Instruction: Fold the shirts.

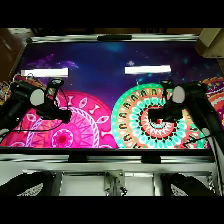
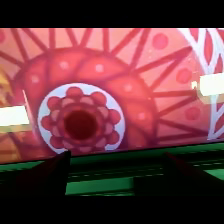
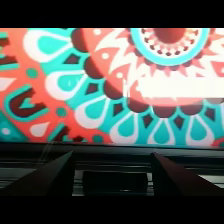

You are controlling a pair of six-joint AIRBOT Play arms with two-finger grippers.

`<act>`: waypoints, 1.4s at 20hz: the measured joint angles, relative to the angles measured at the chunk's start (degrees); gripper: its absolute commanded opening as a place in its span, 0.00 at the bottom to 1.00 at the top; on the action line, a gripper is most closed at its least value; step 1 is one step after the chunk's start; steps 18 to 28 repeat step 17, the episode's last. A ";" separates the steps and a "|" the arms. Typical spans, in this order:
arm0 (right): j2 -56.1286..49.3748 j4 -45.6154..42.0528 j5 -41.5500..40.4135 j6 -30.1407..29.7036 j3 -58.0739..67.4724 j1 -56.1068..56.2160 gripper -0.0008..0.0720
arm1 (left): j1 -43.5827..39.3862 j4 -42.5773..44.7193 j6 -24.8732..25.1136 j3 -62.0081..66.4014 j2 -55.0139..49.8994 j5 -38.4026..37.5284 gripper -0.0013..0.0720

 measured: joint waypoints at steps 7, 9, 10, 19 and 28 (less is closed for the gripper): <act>-2.38 -0.48 -1.07 0.68 -0.44 4.66 0.82 | -0.59 -1.16 -1.33 -3.96 1.33 7.72 1.00; -2.49 -0.46 -1.09 0.72 -0.46 4.94 0.82 | -0.59 -1.18 -1.46 -4.15 1.40 8.48 1.00; -2.58 -0.48 -1.09 0.72 -0.46 5.01 0.82 | -0.59 -1.20 -1.44 -4.22 1.46 8.70 1.00; -2.60 -0.55 -1.14 0.76 -0.46 5.18 0.82 | -0.59 -1.29 0.07 -4.35 1.49 9.38 1.00; -2.60 -0.55 -1.14 0.76 -0.46 5.18 0.82 | -0.59 -1.29 0.07 -4.35 1.49 9.38 1.00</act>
